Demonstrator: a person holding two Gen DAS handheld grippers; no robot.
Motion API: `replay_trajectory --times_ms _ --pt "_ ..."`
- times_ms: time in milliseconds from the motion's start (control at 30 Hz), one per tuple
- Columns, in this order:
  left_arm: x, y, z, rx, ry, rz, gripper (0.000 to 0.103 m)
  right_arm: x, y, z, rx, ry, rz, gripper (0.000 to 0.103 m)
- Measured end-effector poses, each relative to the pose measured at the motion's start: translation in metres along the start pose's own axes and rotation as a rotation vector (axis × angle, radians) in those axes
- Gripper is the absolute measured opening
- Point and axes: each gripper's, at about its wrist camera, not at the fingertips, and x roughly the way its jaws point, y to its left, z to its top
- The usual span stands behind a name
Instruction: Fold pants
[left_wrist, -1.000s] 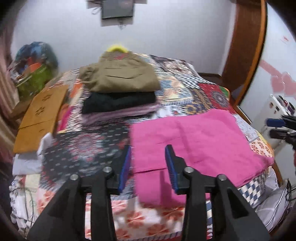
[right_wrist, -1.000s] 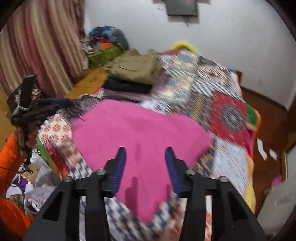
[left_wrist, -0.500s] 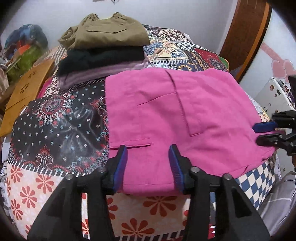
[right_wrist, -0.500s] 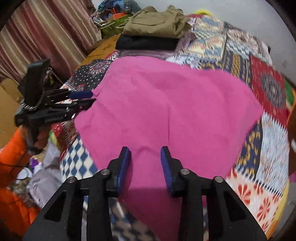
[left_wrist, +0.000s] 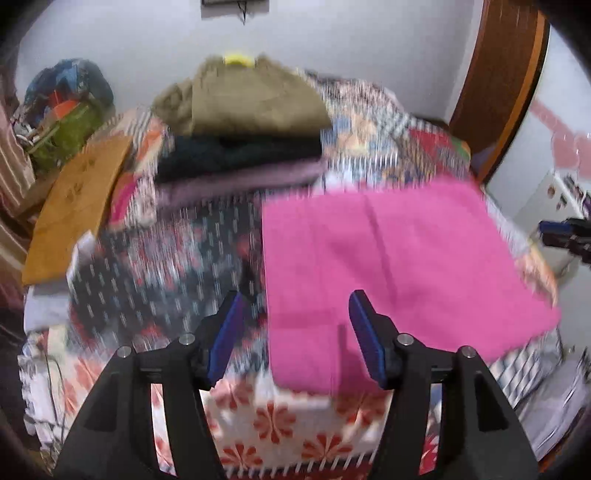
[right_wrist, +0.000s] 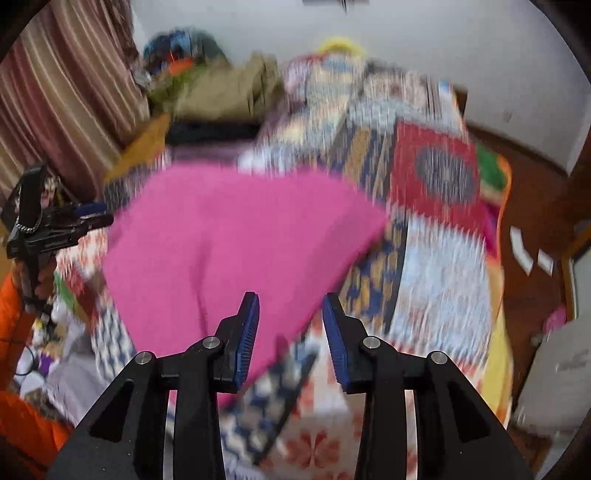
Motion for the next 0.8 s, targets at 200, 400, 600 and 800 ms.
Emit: replay_trajectory --times_ms 200,400,600,800 --pt "0.011 -0.022 0.063 0.03 -0.078 -0.029 0.069 0.049 0.029 0.053 -0.055 -0.073 0.055 0.032" --pt "0.094 -0.048 0.079 0.089 0.081 -0.065 0.066 0.125 0.033 0.065 -0.05 0.069 0.119 0.032" --pt "0.133 -0.034 0.063 0.09 0.175 -0.083 0.064 0.147 -0.013 0.049 0.001 0.147 0.048 0.032" --pt "0.129 -0.008 0.061 0.018 0.167 -0.119 0.074 0.134 -0.079 0.02 0.129 0.175 -0.049 0.032"
